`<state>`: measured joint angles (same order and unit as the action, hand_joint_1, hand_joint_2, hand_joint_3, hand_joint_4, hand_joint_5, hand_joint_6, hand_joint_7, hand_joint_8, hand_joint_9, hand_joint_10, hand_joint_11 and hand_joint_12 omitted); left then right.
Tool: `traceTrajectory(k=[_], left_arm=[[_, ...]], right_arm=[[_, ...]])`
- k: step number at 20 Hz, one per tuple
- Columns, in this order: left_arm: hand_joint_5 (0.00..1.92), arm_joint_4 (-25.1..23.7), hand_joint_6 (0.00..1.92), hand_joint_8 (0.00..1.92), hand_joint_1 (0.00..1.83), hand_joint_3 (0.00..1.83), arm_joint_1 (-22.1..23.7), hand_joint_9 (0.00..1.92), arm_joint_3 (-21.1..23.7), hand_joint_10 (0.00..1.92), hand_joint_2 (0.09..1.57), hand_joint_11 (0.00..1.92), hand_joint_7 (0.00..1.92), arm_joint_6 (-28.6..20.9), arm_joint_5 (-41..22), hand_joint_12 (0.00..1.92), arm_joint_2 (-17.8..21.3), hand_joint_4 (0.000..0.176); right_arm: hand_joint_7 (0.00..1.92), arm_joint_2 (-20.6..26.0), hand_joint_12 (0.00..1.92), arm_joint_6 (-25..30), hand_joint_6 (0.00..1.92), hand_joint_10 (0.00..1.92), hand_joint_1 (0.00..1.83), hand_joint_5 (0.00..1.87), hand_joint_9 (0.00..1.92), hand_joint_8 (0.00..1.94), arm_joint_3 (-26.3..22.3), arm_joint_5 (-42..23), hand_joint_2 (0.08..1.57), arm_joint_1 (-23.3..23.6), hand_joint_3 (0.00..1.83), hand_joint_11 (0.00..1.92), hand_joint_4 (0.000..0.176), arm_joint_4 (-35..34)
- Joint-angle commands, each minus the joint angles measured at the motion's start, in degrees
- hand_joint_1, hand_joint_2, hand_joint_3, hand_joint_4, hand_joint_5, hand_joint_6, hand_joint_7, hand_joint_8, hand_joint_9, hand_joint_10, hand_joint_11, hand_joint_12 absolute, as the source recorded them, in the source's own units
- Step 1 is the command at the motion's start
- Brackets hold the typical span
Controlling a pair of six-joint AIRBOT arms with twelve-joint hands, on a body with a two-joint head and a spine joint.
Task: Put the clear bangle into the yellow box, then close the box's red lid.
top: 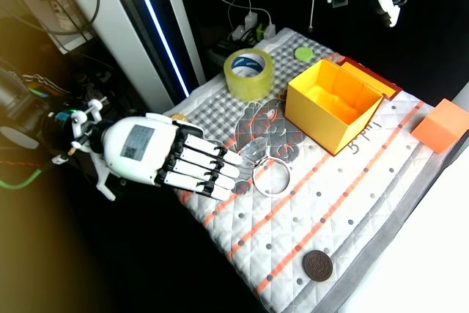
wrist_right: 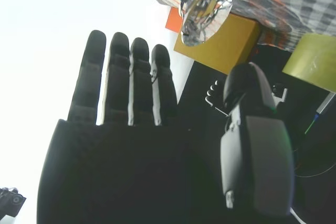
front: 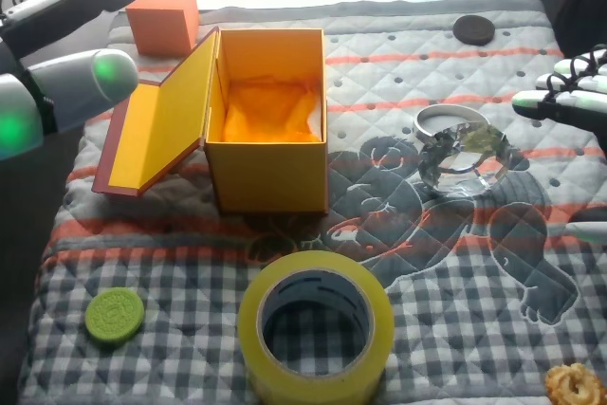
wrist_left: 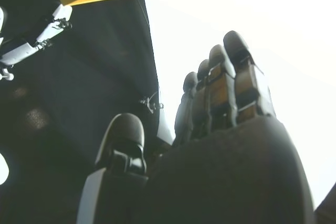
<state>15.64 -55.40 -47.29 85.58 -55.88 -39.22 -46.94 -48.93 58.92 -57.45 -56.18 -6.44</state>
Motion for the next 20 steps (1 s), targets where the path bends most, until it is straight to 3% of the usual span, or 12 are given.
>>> traceTrajectory(k=[1, 2, 3, 7, 8, 9, 11, 12, 14, 17, 19, 20], left_arm=[[0.15, -0.1, 0.00, 0.00, 0.00, 0.02, 0.6, 0.00, -0.4, 0.00, 1.09, 0.00, 0.08, -0.2, -6.7, 0.00, -0.4, 0.176], [0.16, -0.1, 0.01, 0.00, 0.00, 0.02, 0.6, 0.00, -0.4, 0.00, 1.09, 0.00, 0.08, -0.2, -6.6, 0.00, -0.5, 0.176], [0.15, -0.1, 0.00, 0.00, 0.00, 0.02, 0.6, 0.00, -0.5, 0.00, 1.09, 0.00, 0.07, -0.2, -6.5, 0.00, -0.6, 0.176], [0.17, 0.1, 0.01, 0.00, 0.00, 0.01, 0.6, 0.01, -0.6, 0.00, 1.08, 0.00, 0.08, -0.2, -6.4, 0.00, -0.8, 0.176], [0.17, 0.1, 0.01, 0.00, 0.00, 0.01, 0.6, 0.01, -0.6, 0.00, 1.08, 0.00, 0.07, -0.2, -6.3, 0.00, -0.8, 0.176], [0.16, 0.1, 0.00, 0.00, 0.00, 0.01, 0.7, 0.01, -0.6, 0.00, 1.10, 0.00, 0.08, -0.2, -6.4, 0.00, -0.8, 0.176], [0.13, 0.2, 0.00, 0.00, 0.00, 0.01, 0.6, 0.01, -0.6, 0.00, 1.09, 0.00, 0.07, -0.2, -6.4, 0.00, -0.8, 0.176], [0.14, 0.2, 0.01, 0.01, 0.00, 0.01, 0.6, 0.02, -0.6, 0.00, 1.10, 0.00, 0.08, -0.2, -6.3, 0.00, -0.8, 0.176], [0.16, 0.2, 0.01, 0.01, 0.00, 0.01, 0.6, 0.03, -0.6, 0.01, 1.11, 0.02, 0.09, -0.2, -6.3, 0.01, -0.9, 0.176], [0.15, 0.3, 0.00, 0.00, 0.00, 0.01, 0.6, 0.00, -0.6, 0.00, 1.11, 0.01, 0.08, -0.2, -6.3, 0.00, -0.9, 0.176], [0.13, 0.3, 0.00, 0.00, 0.00, 0.01, 0.6, 0.00, -0.5, 0.00, 1.12, 0.00, 0.06, -0.2, -6.4, 0.00, -0.9, 0.176], [0.15, 0.3, 0.01, 0.00, 0.00, 0.01, 0.5, 0.00, -0.5, 0.00, 1.13, 0.00, 0.07, -0.2, -6.4, 0.00, -0.9, 0.176]], right_arm=[[0.25, -0.1, 0.46, 0.1, 0.00, 0.00, 0.80, 0.27, 0.18, 0.00, 0.5, -6.7, 1.02, 1.5, 0.01, 0.00, 0.071, -0.8], [0.24, -0.5, 0.46, 0.1, 0.00, 0.00, 0.80, 0.27, 0.18, 0.00, 0.6, -6.7, 1.02, 2.4, 0.01, 0.00, 0.073, -0.6], [0.23, -0.9, 0.45, 0.1, 0.00, 0.00, 0.78, 0.26, 0.18, 0.00, 0.8, -6.7, 1.01, 3.5, 0.00, 0.00, 0.088, -0.2], [0.22, -4.6, 0.46, 0.1, 0.00, 0.00, 0.59, 0.22, 0.19, 0.00, 2.3, -6.6, 0.96, 8.6, 0.00, 0.04, 0.101, 1.2], [0.24, -5.9, 0.38, 0.1, 0.00, 0.00, 0.58, 0.21, 0.22, 0.00, 3.0, -5.8, 0.96, 9.6, 0.00, 0.10, 0.102, 1.2], [0.24, -7.0, 0.31, 0.1, 0.00, 0.00, 0.56, 0.21, 0.23, 0.00, 3.9, -4.1, 0.93, 10.6, 0.00, 0.15, 0.115, 1.1], [0.25, -9.9, 0.29, 0.1, 0.01, 0.00, 0.53, 0.23, 0.24, 0.00, 6.7, 1.3, 0.91, 12.7, 0.00, 0.17, 0.100, 1.0], [0.25, -10.8, 0.44, 0.1, 0.00, 0.00, 0.52, 0.24, 0.24, 0.00, 7.6, 3.1, 0.89, 13.2, 0.01, 0.15, 0.098, 1.0], [0.26, -12.4, 0.60, 0.1, 0.00, 0.01, 0.52, 0.25, 0.28, 0.00, 9.2, 5.9, 0.87, 14.1, 0.00, 0.12, 0.122, 0.7], [0.35, -13.7, 0.64, 0.1, 0.01, 0.02, 0.53, 0.31, 0.39, 0.01, 10.7, 8.7, 0.87, 14.7, 0.00, 0.29, 0.085, 0.7], [0.48, -13.7, 0.70, 0.1, 0.00, 0.02, 0.55, 0.39, 0.55, 0.01, 11.0, 10.4, 0.92, 14.7, 0.00, 0.32, 0.069, 0.6], [0.52, -13.7, 0.81, 0.1, 0.00, 0.00, 0.61, 0.44, 0.56, 0.00, 11.2, 11.0, 0.93, 14.7, 0.00, 0.29, 0.070, 0.4]])
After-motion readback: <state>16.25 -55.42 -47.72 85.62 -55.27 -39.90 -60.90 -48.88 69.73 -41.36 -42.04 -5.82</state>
